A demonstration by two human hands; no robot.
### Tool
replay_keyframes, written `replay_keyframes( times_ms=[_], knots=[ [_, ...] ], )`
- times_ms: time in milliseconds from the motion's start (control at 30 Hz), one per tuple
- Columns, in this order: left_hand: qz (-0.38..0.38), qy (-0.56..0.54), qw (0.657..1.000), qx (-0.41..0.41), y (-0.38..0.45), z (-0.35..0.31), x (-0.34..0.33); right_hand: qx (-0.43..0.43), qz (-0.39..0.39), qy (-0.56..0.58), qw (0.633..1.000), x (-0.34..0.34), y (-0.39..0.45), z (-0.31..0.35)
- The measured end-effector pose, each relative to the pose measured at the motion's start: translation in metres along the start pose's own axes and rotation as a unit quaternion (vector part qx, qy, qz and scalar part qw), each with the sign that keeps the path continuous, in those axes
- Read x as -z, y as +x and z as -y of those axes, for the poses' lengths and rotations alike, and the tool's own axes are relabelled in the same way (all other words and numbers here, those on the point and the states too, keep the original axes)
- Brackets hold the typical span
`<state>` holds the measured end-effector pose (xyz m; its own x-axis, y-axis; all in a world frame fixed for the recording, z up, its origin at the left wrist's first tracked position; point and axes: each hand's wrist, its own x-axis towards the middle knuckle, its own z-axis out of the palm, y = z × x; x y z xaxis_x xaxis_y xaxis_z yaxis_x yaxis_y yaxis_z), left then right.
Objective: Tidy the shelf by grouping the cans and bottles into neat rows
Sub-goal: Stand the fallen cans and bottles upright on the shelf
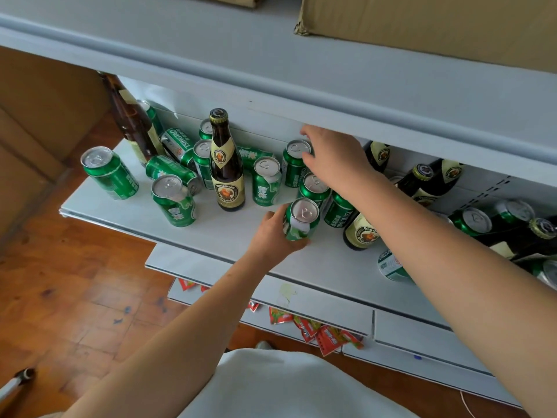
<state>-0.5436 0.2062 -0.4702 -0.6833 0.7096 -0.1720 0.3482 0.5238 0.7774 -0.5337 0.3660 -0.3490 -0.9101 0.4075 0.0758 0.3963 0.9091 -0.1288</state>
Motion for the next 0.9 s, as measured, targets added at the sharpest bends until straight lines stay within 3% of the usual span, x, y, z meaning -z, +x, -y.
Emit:
replay_keyframes(
  times_ms=[100, 167, 267, 367, 433, 600, 900],
  knots=[
    [0.003, 0.007, 1.000, 0.003, -0.006, 0.004, 0.018, 0.010, 0.006, 0.030, 0.999, -0.002, 0.013, 0.022],
    [-0.090, 0.004, 0.996, -0.022, -0.013, 0.009, 0.037, 0.007, 0.038, 0.054, 0.998, -0.004, 0.027, 0.039],
    [-0.274, -0.026, 0.961, -0.025, -0.022, 0.014, 0.070, 0.014, 0.083, 0.083, 0.993, -0.013, 0.055, 0.068],
    [-0.371, -0.047, 0.927, -0.014, -0.012, 0.015, 0.095, 0.036, 0.110, 0.065, 0.991, -0.028, 0.084, 0.093],
    [-0.364, -0.025, 0.931, -0.014, 0.004, 0.015, 0.103, 0.027, 0.141, 0.071, 0.987, -0.035, 0.097, 0.106],
    [-0.263, 0.000, 0.964, 0.022, 0.031, 0.022, 0.109, 0.019, 0.214, 0.159, 0.964, -0.061, 0.120, 0.105],
    [-0.258, 0.005, 0.965, 0.054, 0.022, 0.016, 0.122, 0.097, 0.307, -0.073, 0.944, -0.103, 0.156, 0.101]
  ],
)
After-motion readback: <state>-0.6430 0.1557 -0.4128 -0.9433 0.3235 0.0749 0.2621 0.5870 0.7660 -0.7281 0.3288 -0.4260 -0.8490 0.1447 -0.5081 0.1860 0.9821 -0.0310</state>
